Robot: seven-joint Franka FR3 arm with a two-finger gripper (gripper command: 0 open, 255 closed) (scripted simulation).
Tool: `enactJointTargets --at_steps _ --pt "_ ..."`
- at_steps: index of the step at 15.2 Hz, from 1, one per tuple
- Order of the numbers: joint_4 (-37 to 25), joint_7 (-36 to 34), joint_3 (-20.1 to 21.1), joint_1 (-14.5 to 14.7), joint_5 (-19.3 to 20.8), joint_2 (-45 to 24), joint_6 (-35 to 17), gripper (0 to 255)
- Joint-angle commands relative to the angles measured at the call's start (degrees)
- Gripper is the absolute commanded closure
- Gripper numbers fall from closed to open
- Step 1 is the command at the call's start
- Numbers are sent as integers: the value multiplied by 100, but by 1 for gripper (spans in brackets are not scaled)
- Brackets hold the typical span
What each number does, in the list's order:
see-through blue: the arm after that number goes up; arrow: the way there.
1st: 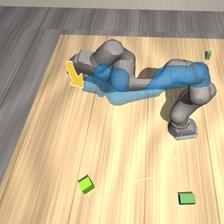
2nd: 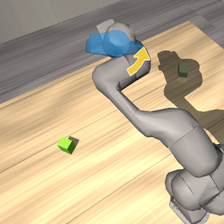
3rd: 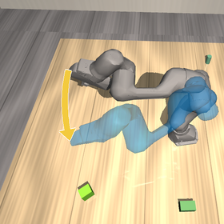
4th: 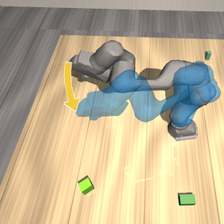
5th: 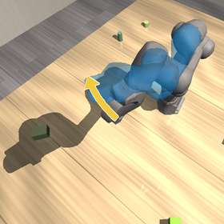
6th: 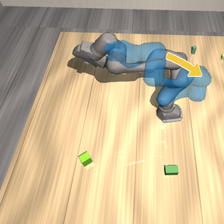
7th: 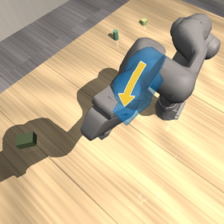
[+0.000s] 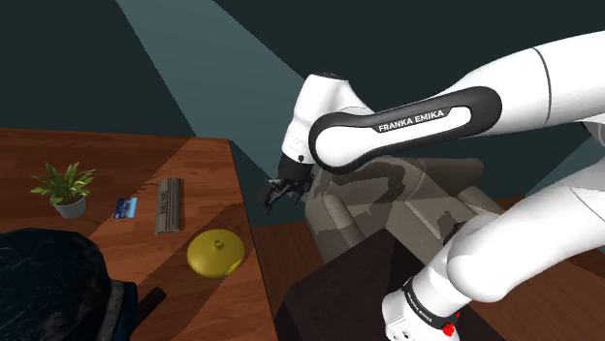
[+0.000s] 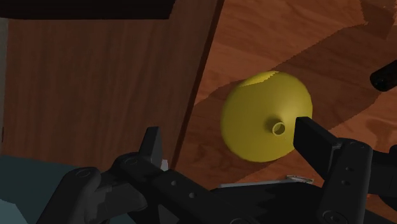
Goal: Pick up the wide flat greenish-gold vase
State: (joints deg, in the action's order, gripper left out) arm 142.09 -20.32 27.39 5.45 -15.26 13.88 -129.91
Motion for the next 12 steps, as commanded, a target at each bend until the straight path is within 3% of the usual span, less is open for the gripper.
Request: enactJointTargets --at_steps 1,7,12 --pt "-143 -330 204 -34 223 -484 -404 0" --pt "-899 -1659 477 30 1517 -2040 -1206 0" --pt "-1782 -2729 130 578 2672 -3285 -1494 0"
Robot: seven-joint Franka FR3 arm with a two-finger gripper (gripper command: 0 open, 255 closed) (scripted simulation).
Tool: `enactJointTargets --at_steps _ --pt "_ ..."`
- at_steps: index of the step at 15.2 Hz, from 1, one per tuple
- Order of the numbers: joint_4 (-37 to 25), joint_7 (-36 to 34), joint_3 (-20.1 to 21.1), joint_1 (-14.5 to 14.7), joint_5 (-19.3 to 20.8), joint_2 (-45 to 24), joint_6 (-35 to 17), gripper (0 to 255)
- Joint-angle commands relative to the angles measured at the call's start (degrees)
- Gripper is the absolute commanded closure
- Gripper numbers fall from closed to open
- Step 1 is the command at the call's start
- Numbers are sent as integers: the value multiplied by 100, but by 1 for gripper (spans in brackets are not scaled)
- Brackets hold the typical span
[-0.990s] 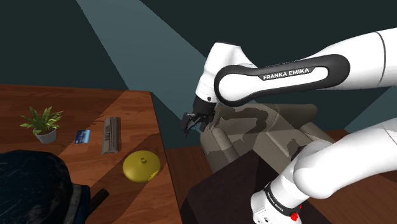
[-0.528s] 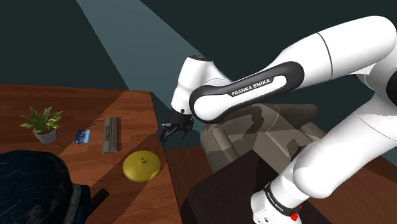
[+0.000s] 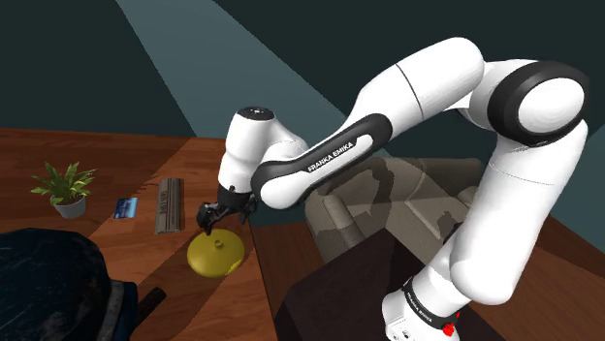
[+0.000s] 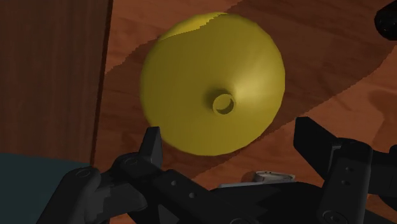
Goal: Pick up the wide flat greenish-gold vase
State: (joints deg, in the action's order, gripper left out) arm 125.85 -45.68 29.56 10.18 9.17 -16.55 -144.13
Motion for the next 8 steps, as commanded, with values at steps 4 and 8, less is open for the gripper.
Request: enactJointTargets --at_steps 4,8 --pt "-273 -386 -261 280 476 -570 -269 0" --pt "-282 -512 -403 388 667 -826 -499 0"
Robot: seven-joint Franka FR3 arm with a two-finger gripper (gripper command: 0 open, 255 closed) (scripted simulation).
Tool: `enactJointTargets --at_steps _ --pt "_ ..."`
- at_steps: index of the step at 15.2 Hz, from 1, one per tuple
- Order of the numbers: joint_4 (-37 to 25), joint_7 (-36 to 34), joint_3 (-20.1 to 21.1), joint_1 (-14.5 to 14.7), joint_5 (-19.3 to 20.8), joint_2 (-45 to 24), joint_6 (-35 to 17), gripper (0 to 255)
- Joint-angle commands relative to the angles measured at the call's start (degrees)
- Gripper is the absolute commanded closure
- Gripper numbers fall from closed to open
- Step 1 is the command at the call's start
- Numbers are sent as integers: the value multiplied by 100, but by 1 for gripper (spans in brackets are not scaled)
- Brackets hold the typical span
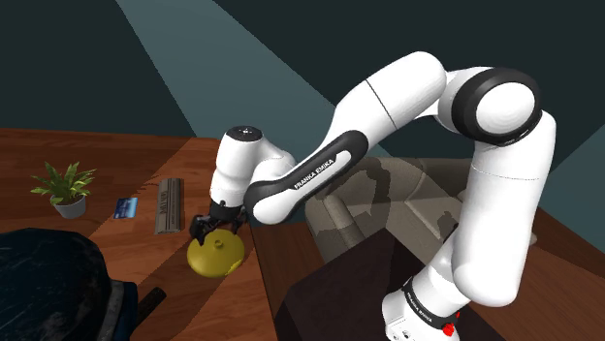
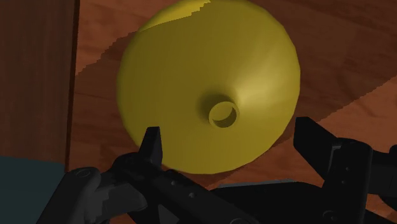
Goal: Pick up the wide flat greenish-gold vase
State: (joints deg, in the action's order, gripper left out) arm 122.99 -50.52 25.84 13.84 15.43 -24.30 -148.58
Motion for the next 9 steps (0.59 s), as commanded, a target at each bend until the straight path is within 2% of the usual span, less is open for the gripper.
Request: enactJointTargets --at_steps 1,2,3,9 --pt "2 -45 -52 39 69 -88 -87 0" --pt "2 -45 -52 39 68 -88 -88 0" --pt "12 -48 -49 40 66 -79 -89 255" --pt "6 -45 -51 39 67 -84 -88 255"
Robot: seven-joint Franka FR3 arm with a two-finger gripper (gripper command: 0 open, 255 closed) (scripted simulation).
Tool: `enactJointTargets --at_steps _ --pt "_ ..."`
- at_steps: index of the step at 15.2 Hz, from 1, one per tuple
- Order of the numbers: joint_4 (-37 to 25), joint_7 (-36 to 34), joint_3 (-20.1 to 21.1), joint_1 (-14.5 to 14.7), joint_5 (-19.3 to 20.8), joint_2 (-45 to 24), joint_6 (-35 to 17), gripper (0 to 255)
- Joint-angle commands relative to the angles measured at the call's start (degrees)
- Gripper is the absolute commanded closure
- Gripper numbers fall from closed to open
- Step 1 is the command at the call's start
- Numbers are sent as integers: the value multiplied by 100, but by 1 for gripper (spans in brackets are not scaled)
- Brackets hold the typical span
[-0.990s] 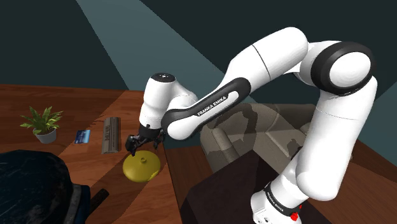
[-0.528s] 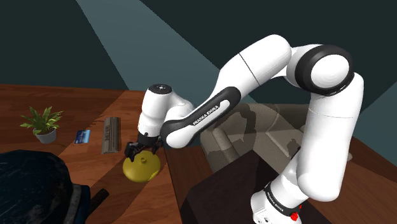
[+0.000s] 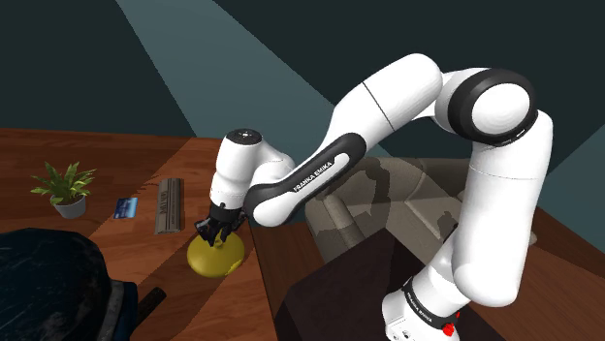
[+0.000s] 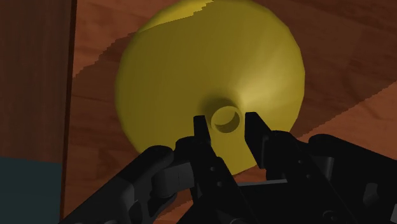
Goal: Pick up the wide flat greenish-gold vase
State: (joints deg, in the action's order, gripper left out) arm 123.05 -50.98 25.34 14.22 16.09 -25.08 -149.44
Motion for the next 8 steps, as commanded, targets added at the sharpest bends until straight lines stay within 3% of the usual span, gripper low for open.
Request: enactJointTargets --at_steps 1,8 --pt "3 1 -1 0 0 -4 -3 255" --pt "7 156 177 -137 -235 309 287 255"
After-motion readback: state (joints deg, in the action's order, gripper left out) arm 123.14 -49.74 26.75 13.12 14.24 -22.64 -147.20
